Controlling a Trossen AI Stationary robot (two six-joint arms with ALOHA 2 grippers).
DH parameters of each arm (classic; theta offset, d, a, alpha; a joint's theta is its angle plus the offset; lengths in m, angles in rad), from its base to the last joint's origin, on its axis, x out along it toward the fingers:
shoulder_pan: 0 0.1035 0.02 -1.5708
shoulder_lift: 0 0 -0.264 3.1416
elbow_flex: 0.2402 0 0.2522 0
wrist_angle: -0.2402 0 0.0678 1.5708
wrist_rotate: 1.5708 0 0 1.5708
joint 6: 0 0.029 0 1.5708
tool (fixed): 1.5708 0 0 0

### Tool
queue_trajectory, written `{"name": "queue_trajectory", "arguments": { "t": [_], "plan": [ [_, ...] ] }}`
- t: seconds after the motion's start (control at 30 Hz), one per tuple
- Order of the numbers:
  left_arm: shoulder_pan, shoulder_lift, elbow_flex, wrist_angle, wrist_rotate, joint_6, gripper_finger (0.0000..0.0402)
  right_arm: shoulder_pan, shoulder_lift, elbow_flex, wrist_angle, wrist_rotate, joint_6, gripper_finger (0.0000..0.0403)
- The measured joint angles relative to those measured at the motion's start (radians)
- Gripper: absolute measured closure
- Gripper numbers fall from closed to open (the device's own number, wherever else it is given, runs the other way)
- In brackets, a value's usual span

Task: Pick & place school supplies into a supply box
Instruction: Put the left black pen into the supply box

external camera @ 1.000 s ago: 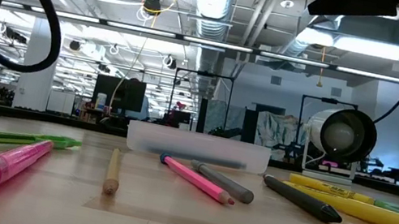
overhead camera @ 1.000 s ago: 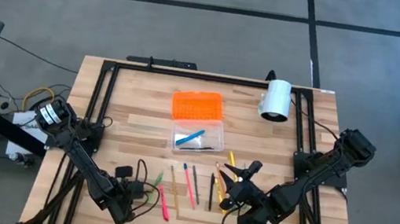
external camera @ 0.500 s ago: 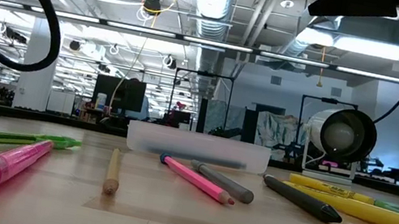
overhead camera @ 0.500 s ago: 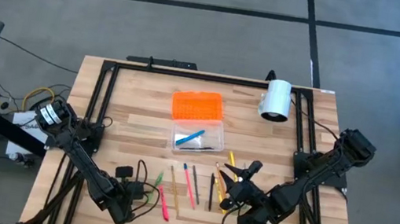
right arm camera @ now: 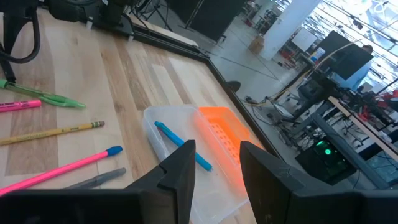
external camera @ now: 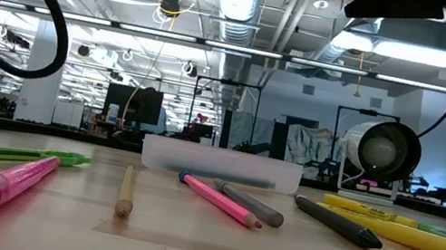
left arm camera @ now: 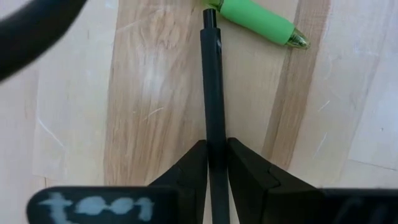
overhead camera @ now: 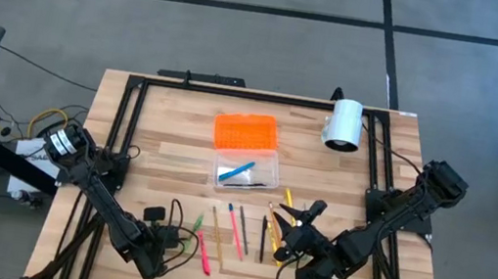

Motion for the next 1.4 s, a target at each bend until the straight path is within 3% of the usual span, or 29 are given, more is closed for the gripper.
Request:
{"name": "queue_trajectory", "arguments": {
  "t": [0.37,0.67,1.1,1.4],
  "plan": [
    [0.005,-0.04,-0.005,-0.173,-0.079,-0.086,0.0352,0.0,0.0,0.0,-0.001,0.0,0.0,0.0282],
    [0.005,-0.042,-0.002,-0.153,-0.053,-0.064,0.0352,-0.014,0.0,0.0,-0.003,-0.006,0.0,0.0282],
    [0.008,-0.044,-0.018,-0.178,-0.093,-0.011,0.0351,-0.048,0.0,0.0,-0.003,-0.075,0.0,0.0282],
    [0.044,-0.051,-0.088,-0.118,-0.066,0.01,0.0318,-0.048,0.0,0.0,-0.003,-0.077,0.0,0.0282]
  ]
}}
